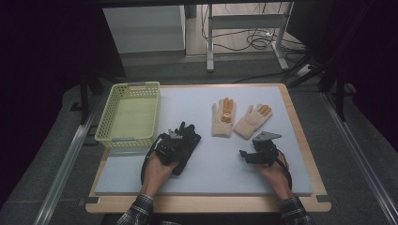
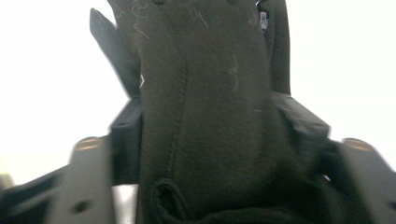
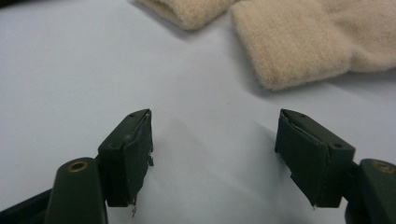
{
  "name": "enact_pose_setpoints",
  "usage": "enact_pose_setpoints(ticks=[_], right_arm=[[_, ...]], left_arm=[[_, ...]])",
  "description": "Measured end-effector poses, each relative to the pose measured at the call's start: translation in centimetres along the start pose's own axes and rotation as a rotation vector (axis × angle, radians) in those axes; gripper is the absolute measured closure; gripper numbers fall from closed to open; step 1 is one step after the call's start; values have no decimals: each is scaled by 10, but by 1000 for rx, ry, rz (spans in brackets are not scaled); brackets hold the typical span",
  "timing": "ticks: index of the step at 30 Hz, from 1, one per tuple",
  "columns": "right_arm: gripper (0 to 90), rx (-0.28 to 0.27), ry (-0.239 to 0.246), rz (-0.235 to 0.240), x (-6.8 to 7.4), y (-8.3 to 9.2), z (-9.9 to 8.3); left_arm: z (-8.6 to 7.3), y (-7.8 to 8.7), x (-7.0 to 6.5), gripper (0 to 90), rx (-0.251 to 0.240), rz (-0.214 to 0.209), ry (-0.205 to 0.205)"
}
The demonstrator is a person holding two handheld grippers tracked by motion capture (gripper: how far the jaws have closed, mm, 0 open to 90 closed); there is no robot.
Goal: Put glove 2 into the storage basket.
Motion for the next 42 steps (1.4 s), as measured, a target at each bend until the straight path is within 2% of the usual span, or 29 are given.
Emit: enact_pose_setpoints(ticks=[3, 6, 8, 9, 12, 17, 23, 26, 27, 28, 33, 37, 41, 42], right_arm=[[271, 0, 0, 0, 0, 0, 0], [271, 0, 0, 0, 0, 0, 0], [271, 0, 0, 0, 0, 0, 0], [271, 0, 0, 0, 0, 0, 0], [271, 0, -1, 0, 0, 0, 0], [271, 0, 0, 0, 0, 0, 0], [271, -1, 1, 0, 0, 0, 0], [271, 1, 2, -1, 0, 0, 0], [271, 1, 3, -1, 0, 0, 0], [271, 1, 3, -1, 0, 0, 0], [271, -1, 3, -2, 0, 0, 0], [271, -1, 4, -1, 0, 0, 0], [271, -2, 0, -1, 0, 0, 0], [271, -2, 0, -1, 0, 0, 0]], left_arm=[[0, 1, 1, 607, -18, 25, -8], [0, 1, 0, 679, -17, 23, -19], [0, 1, -1, 689, -17, 20, -32], [1, 2, -1, 701, -24, 3, -29], [1, 3, 0, 708, -26, -17, -21], [11, 13, -5, 711, -30, -39, -41], [27, 26, -6, 710, -50, -39, -55], [39, 37, -5, 710, -62, -24, -67], [47, 45, -3, 709, -71, -19, -67], [47, 45, -3, 709, -71, -19, -67], [69, 70, 10, 708, -86, 7, -57], [77, 81, 18, 708, -92, 28, -51], [86, 101, 35, 708, -106, 64, -30], [86, 101, 35, 708, -106, 64, -30]])
Point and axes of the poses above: each handheld gripper's, and its own axes: y roughly backward along the jaws, z roughly out of its top, x roughly to its left, the point moved 6 cm from there along -y, roughly forward along the jaws, and after that the axes turned 15 degrees about -z, right-handed, at the moved point
